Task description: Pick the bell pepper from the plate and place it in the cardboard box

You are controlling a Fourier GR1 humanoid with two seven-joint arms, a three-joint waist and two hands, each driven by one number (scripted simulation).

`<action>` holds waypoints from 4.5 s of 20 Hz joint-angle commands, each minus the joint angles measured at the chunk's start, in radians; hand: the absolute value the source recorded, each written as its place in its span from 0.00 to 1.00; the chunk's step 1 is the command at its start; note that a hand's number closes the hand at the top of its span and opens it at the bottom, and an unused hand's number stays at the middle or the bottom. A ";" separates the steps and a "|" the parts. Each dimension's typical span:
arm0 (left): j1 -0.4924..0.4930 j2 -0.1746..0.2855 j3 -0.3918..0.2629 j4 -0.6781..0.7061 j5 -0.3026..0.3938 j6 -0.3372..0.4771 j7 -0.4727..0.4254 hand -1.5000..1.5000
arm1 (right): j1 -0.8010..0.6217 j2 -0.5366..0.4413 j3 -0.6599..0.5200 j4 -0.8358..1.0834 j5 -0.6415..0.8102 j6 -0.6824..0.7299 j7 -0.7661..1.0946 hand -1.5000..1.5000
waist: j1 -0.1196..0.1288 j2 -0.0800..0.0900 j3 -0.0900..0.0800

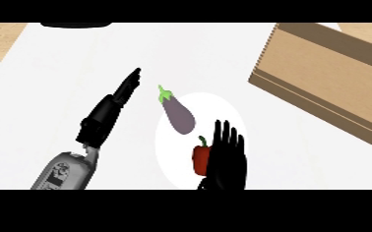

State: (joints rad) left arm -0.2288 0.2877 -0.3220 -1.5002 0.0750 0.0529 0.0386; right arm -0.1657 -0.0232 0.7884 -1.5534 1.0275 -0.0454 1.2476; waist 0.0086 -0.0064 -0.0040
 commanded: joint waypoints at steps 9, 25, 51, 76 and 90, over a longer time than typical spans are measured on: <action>0.026 -0.018 0.011 -0.016 -0.018 -0.001 0.000 0.50 | -0.027 0.022 0.000 0.158 -0.021 -0.030 0.176 1.00 | 0.002 0.008 0.004; -0.014 -0.014 0.045 -0.007 -0.023 -0.030 0.032 0.50 | -0.124 -0.331 -0.222 -0.009 -0.049 0.019 -0.355 1.00 | -0.016 0.008 0.005; -0.004 -0.089 0.068 -0.027 -0.093 -0.055 0.063 0.50 | -0.380 -0.311 -0.577 -0.638 -0.008 0.476 -0.118 1.00 | -0.010 0.004 0.003; -0.034 -0.120 0.155 -0.006 -0.116 -0.143 0.079 0.50 | -0.611 -0.448 -0.947 0.081 -0.019 0.227 -0.541 1.00 | -0.002 0.008 0.004; 0.018 -0.110 0.175 -0.015 -0.123 -0.179 0.018 0.50 | -0.654 -0.420 -1.108 0.668 -0.068 -0.114 -0.757 0.00 | 0.014 0.017 0.005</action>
State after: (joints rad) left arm -0.2126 0.1640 -0.1653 -1.5322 -0.0567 -0.1078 0.0766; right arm -0.8232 -0.4627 -0.2357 -1.0030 1.0197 -0.0724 0.5241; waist 0.0189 0.0063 0.0005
